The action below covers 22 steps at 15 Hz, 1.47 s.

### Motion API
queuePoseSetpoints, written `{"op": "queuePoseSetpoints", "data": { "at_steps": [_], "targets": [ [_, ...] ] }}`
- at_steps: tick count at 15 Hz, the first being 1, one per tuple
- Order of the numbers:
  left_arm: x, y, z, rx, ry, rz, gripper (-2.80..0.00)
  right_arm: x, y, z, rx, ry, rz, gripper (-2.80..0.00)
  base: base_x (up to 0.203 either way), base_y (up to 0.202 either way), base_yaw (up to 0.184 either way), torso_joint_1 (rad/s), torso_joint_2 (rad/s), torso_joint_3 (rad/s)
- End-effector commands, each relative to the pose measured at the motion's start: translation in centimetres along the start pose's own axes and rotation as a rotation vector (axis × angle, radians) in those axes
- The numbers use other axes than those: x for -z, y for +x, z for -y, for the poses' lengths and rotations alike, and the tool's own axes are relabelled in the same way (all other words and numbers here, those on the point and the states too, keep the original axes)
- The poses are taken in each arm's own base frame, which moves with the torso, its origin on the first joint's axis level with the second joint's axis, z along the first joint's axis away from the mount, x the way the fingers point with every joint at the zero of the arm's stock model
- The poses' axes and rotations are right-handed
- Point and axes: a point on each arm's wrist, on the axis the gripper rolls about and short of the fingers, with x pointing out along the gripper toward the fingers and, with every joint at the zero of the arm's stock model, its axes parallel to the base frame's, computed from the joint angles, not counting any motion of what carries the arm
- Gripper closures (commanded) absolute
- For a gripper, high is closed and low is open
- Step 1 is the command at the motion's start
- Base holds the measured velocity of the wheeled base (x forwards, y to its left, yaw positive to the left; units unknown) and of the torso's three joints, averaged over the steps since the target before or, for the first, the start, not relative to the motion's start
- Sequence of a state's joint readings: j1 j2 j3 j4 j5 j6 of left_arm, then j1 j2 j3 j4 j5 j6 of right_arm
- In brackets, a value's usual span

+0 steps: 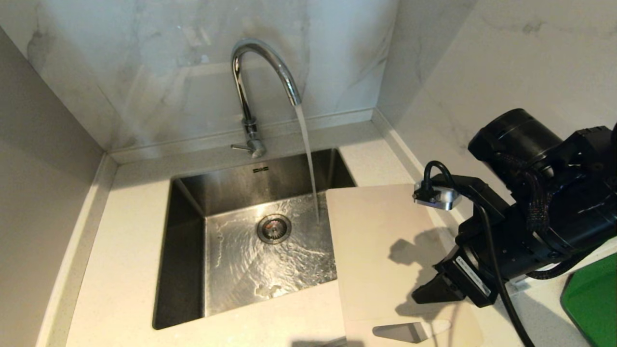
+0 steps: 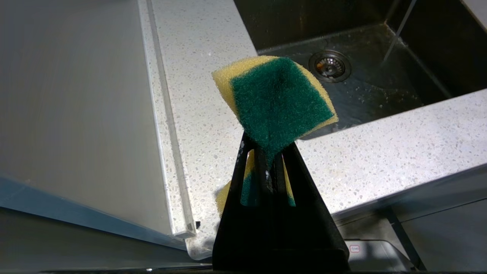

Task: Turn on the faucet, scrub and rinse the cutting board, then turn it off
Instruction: Pick up the cutting board

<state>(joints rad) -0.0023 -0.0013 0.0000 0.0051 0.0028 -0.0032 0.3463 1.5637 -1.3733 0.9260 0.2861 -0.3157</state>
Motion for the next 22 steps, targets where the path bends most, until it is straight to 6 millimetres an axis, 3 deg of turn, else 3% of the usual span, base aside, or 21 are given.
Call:
{"op": "queuePoseSetpoints", "data": {
  "at_steps": [1, 4, 12, 15, 18, 22],
  "targets": [
    [0.1, 0.0, 0.0, -0.001, 0.0, -0.002, 0.0, 0.6, 0.7, 0.2, -0.068, 0.032, -0.023, -2.8, 0.0, 0.0, 0.0, 0.0, 0.0, 0.0],
    [0.1, 0.0, 0.0, -0.001, 0.0, -0.004, 0.0, 1.3, 2.0, 0.5, -0.078, 0.02, -0.061, -2.8, 0.0, 0.0, 0.0, 0.0, 0.0, 0.0],
    [0.1, 0.0, 0.0, 0.0, 0.0, -0.003, 0.0, 1.5, 4.6, 1.1, 0.065, -0.247, -0.191, -2.8, 0.0, 0.0, 0.0, 0.0, 0.0, 0.0],
    [0.1, 0.0, 0.0, -0.001, 0.0, -0.004, 0.0, 2.6, 6.6, 1.0, 0.132, -0.409, -0.231, -2.8, 0.0, 0.0, 0.0, 0.0, 0.0, 0.0],
    [0.1, 0.0, 0.0, -0.001, 0.0, -0.002, 0.0, 3.7, 7.0, 0.7, 0.124, -0.611, -0.252, -2.8, 0.0, 0.0, 0.0, 0.0, 0.0, 0.0],
    [0.1, 0.0, 0.0, -0.001, 0.0, -0.004, 0.0, 4.2, 8.4, 0.8, 0.115, -0.655, -0.257, -2.8, 0.0, 0.0, 0.0, 0.0, 0.0, 0.0]
  ]
}}
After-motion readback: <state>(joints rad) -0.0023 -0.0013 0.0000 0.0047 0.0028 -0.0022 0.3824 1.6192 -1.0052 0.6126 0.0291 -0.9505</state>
